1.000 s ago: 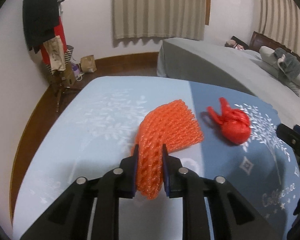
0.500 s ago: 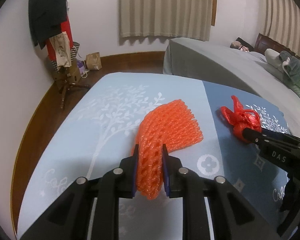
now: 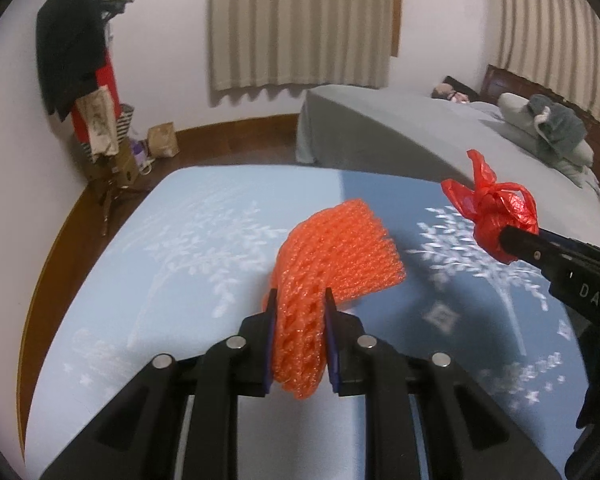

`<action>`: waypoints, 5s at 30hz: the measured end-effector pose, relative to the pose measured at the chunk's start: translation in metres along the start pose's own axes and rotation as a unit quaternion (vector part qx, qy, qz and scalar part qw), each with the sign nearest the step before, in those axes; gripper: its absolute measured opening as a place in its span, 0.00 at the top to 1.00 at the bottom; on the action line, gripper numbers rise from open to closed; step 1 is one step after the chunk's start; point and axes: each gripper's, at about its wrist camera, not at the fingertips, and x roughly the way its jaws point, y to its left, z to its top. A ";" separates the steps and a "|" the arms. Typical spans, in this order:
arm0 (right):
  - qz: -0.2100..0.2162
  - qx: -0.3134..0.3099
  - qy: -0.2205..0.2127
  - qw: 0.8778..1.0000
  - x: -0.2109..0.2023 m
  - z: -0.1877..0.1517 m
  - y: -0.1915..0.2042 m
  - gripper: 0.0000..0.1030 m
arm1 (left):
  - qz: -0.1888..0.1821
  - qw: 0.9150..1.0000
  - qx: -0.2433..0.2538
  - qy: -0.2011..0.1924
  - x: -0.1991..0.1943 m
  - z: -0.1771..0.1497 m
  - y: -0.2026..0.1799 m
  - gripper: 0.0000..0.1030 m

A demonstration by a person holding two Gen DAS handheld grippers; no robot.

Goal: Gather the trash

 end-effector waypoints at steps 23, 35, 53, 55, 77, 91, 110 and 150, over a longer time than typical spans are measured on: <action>-0.066 0.045 -0.038 0.996 -0.160 -0.068 -0.086 0.68 | -0.073 0.996 0.036 -0.037 -0.095 -0.015 -0.112 0.80; -0.102 0.060 -0.054 0.991 -0.235 -0.109 -0.130 0.67 | -0.115 0.989 0.074 -0.053 -0.144 -0.029 -0.170 0.80; -0.175 0.108 -0.076 0.976 -0.313 -0.156 -0.191 0.67 | -0.189 0.968 0.147 -0.071 -0.197 -0.053 -0.264 0.80; -0.183 0.114 -0.076 0.974 -0.318 -0.161 -0.196 0.67 | -0.198 0.965 0.154 -0.070 -0.200 -0.056 -0.274 0.80; -0.249 0.167 -0.063 0.952 -0.349 -0.204 -0.247 0.67 | -0.269 0.938 0.210 -0.058 -0.216 -0.084 -0.354 0.80; -0.267 0.189 -0.044 0.944 -0.346 -0.224 -0.271 0.67 | -0.296 0.925 0.237 -0.020 -0.192 -0.107 -0.397 0.80; -0.254 0.190 -0.018 0.948 -0.318 -0.224 -0.274 0.42 | -0.312 0.925 0.213 0.040 -0.152 -0.106 -0.390 0.49; -0.206 0.141 -0.081 0.965 -0.380 -0.154 -0.197 0.05 | -0.211 0.958 0.180 -0.067 -0.256 -0.053 -0.285 0.06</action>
